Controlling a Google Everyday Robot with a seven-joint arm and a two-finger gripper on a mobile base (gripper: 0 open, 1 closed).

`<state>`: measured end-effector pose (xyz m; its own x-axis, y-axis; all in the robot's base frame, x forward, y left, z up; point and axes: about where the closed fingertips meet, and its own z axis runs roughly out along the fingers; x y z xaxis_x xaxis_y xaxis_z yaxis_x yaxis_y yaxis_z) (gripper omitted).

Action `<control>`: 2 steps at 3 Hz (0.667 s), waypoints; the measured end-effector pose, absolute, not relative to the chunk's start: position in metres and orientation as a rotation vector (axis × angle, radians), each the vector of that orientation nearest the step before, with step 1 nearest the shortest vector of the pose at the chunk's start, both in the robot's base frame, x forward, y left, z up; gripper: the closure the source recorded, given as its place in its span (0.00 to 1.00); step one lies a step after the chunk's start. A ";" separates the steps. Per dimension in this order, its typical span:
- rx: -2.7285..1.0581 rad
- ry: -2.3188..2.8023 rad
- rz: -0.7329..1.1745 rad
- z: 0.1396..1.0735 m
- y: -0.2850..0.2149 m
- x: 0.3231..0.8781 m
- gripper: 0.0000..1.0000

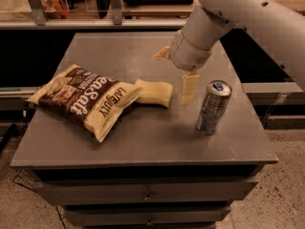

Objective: Move sponge near brown chip bag

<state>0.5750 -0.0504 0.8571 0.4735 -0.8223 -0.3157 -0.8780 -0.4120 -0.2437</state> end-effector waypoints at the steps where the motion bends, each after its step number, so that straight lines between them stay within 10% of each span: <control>1: -2.195 1.526 0.192 0.868 -0.064 0.604 0.00; 2: -1.803 1.709 0.231 0.891 -0.100 0.659 0.00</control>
Offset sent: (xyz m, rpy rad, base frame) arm 0.1325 -0.0891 0.0618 0.4408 -0.0417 -0.6524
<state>0.6587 -0.1002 0.8906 0.1411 -0.8343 -0.5330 -0.9457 0.0457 -0.3218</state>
